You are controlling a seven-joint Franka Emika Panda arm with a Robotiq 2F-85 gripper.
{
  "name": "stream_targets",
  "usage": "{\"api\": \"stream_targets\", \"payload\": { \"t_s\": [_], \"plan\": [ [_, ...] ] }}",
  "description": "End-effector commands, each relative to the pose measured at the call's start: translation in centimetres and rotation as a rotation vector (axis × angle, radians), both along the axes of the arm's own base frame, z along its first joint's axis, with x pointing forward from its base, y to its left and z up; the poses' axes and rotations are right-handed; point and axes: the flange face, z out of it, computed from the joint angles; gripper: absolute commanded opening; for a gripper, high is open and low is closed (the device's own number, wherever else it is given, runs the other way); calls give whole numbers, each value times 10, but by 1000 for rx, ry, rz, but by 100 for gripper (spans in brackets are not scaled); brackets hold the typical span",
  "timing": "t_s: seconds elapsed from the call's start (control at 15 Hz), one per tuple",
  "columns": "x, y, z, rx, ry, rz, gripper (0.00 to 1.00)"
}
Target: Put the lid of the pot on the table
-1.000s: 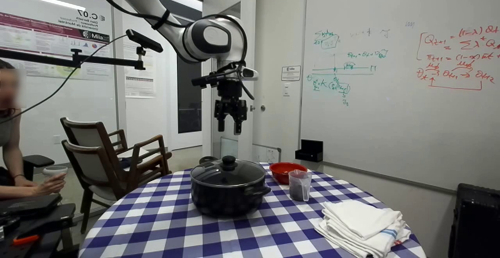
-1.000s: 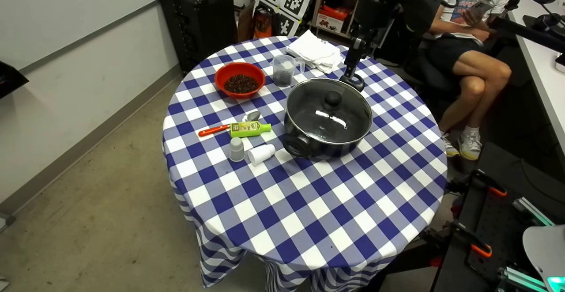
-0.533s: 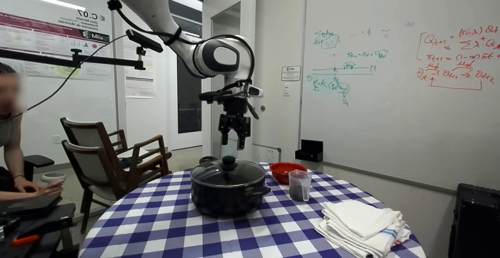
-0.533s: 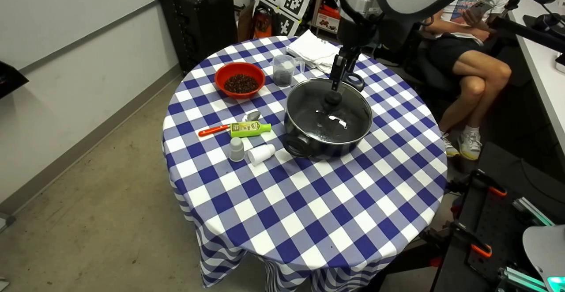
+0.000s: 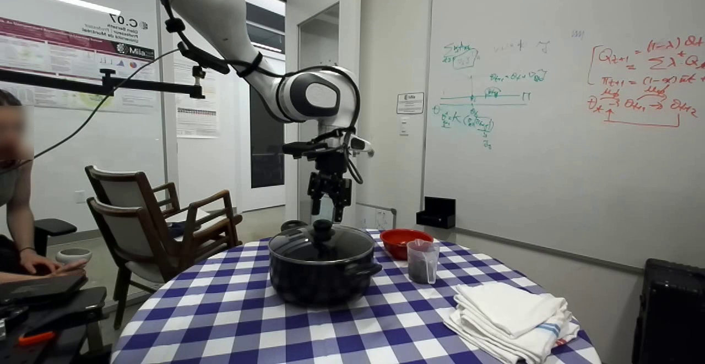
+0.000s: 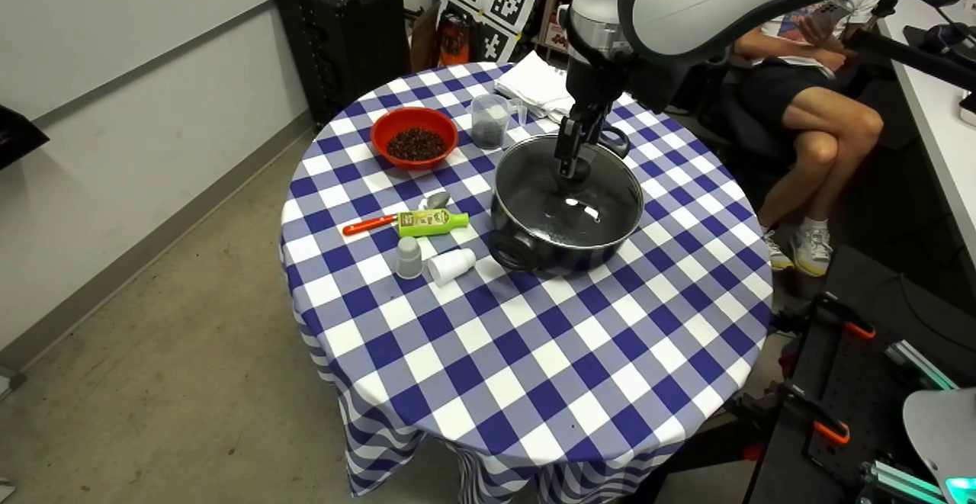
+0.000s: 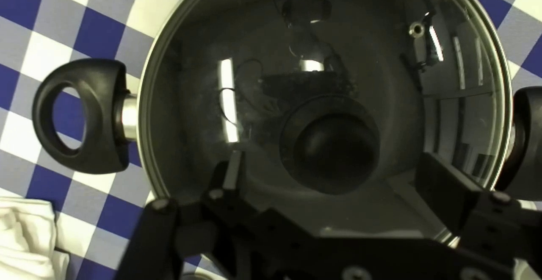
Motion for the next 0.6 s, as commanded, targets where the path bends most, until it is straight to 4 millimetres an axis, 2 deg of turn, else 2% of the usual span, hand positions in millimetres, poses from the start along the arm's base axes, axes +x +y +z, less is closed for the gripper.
{"api": "stream_targets", "payload": {
  "t_s": [0.0, 0.47, 0.53],
  "plan": [
    [8, 2, -7, 27, 26, -36, 100],
    [12, 2, -16, 49, 50, -54, 100],
    [12, 2, -17, 52, 57, -57, 90]
  ]
}}
